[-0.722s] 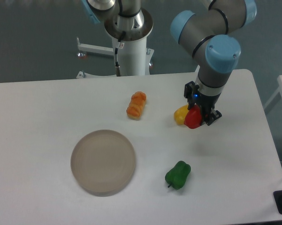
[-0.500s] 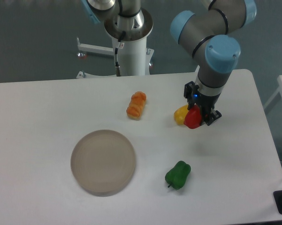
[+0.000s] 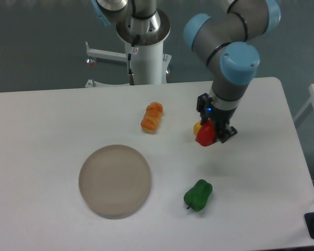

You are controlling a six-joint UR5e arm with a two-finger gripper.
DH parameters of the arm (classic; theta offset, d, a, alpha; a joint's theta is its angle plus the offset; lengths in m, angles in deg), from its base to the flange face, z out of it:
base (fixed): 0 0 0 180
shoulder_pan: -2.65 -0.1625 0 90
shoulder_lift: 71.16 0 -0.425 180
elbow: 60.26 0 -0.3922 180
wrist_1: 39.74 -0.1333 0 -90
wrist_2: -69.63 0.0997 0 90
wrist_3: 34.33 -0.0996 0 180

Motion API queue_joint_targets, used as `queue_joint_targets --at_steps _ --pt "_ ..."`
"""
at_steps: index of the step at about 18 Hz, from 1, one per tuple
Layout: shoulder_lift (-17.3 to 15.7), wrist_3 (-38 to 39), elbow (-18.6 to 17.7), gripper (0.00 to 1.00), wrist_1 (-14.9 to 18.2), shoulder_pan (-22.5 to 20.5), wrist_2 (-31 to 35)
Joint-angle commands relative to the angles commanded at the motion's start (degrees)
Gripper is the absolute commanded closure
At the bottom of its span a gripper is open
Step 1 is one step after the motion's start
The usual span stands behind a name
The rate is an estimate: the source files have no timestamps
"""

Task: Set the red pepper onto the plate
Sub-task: 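Lift the red pepper and carry it over the round plate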

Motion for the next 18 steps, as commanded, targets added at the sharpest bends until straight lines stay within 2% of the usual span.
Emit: queue_joint_targets --at_steps 4,6,10,13,16,18 --pt "0.52 13.35 0.0 0.82 -0.53 7.2 -0.62" --pt "1.31 18.02 0.09 0.81 -1.84 10.02 -0.62" --pt "5.78 26.37 0.26 0.81 -5.97 15.82 -0.53" --pt "8.96 28.58 1.4 0.74 -8.08 18.2 -0.62" --pt "10.37 31.92 1.58 0.72 -10.1 20.22 -0.62" --pt "10.81 32.02 1.76 0.65 -10.81 21.02 -0.62"
